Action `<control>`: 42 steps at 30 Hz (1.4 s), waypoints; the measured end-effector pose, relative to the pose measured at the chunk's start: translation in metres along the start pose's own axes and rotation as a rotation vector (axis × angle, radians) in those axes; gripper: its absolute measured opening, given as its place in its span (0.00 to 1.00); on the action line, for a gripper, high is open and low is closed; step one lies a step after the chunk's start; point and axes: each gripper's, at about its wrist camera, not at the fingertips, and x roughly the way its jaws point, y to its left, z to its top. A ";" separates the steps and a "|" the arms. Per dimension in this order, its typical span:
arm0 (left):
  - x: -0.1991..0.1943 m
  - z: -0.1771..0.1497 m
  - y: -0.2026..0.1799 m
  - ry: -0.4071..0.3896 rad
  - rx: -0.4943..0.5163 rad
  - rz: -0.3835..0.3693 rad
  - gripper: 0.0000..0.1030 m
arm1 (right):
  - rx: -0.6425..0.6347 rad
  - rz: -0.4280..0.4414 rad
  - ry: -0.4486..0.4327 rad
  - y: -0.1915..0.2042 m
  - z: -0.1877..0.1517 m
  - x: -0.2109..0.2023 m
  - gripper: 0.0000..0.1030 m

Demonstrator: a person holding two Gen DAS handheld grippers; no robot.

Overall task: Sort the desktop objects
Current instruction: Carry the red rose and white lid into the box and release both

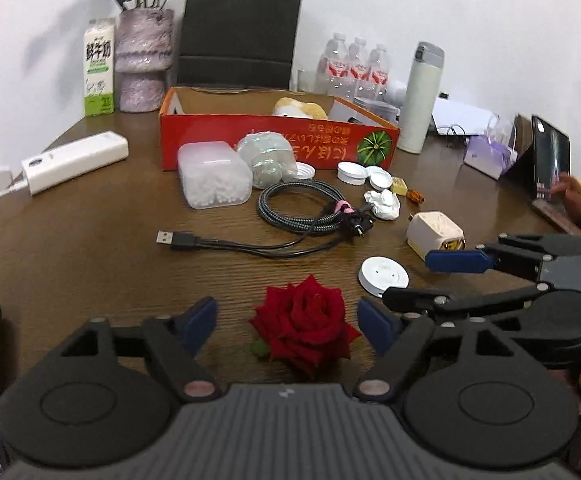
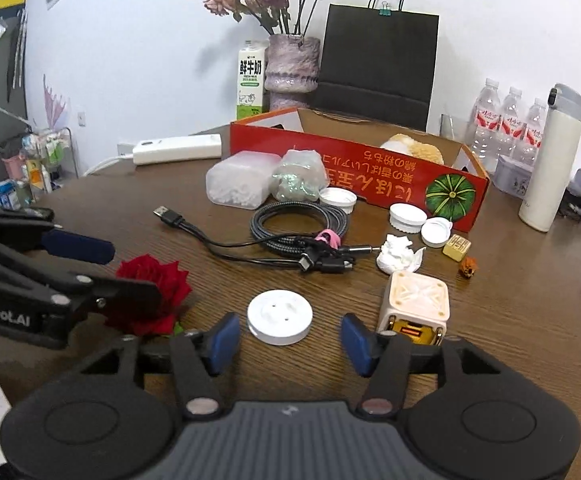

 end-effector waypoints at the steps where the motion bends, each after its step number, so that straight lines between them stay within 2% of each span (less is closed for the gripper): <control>1: 0.003 0.002 0.001 0.010 -0.007 -0.004 0.76 | 0.008 0.004 0.001 0.000 0.000 0.001 0.58; 3: 0.006 0.004 -0.001 0.016 -0.008 0.000 0.70 | 0.025 -0.002 0.013 -0.001 0.003 0.009 0.56; 4: 0.009 0.004 -0.003 0.026 0.000 -0.006 0.63 | 0.031 -0.007 0.016 -0.002 0.004 0.011 0.55; 5: 0.011 0.004 -0.005 0.040 0.007 -0.007 0.50 | 0.041 -0.006 0.018 -0.003 0.006 0.014 0.54; 6: 0.014 0.004 -0.005 0.052 0.005 -0.004 0.47 | 0.058 0.002 0.022 -0.006 0.008 0.018 0.49; 7: 0.014 0.002 -0.005 0.047 0.003 -0.002 0.46 | 0.073 0.015 0.030 -0.008 0.009 0.022 0.37; 10: 0.006 0.005 -0.004 0.017 0.008 0.004 0.43 | 0.058 0.024 0.041 -0.004 0.012 0.027 0.37; 13: -0.008 0.022 0.003 -0.043 -0.018 -0.006 0.42 | 0.026 0.051 0.003 0.002 0.022 0.018 0.37; 16: -0.014 0.058 0.013 -0.101 -0.014 -0.006 0.42 | 0.020 0.051 -0.070 -0.003 0.048 0.008 0.37; 20: -0.001 0.135 0.037 -0.119 -0.012 -0.004 0.42 | 0.022 -0.015 -0.166 -0.031 0.108 0.010 0.37; 23: 0.035 0.200 0.053 -0.103 -0.001 -0.002 0.42 | 0.081 -0.024 -0.155 -0.066 0.167 0.036 0.37; 25: 0.078 0.240 0.060 -0.069 -0.003 -0.003 0.42 | 0.119 -0.021 -0.104 -0.089 0.202 0.071 0.37; 27: 0.126 0.266 0.065 -0.006 -0.018 0.014 0.43 | 0.173 -0.048 -0.026 -0.110 0.230 0.118 0.37; 30: 0.210 0.285 0.080 0.117 -0.075 0.073 0.43 | 0.270 -0.044 0.070 -0.134 0.254 0.180 0.37; 32: 0.246 0.288 0.094 0.171 -0.118 0.095 0.43 | 0.290 -0.002 0.102 -0.142 0.263 0.212 0.37; 33: 0.260 0.288 0.100 0.186 -0.127 0.100 0.43 | 0.277 -0.027 0.115 -0.141 0.268 0.229 0.37; 36: 0.287 0.289 0.113 0.199 -0.159 0.092 0.50 | 0.237 -0.093 0.169 -0.138 0.271 0.274 0.37; 38: 0.290 0.290 0.115 0.192 -0.132 0.097 0.59 | 0.238 -0.084 0.206 -0.141 0.269 0.295 0.37; 40: 0.284 0.293 0.116 0.166 -0.114 0.095 0.66 | 0.248 -0.078 0.210 -0.144 0.269 0.303 0.39; 42: 0.275 0.297 0.119 0.152 -0.110 0.083 0.68 | 0.264 -0.072 0.178 -0.146 0.271 0.293 0.41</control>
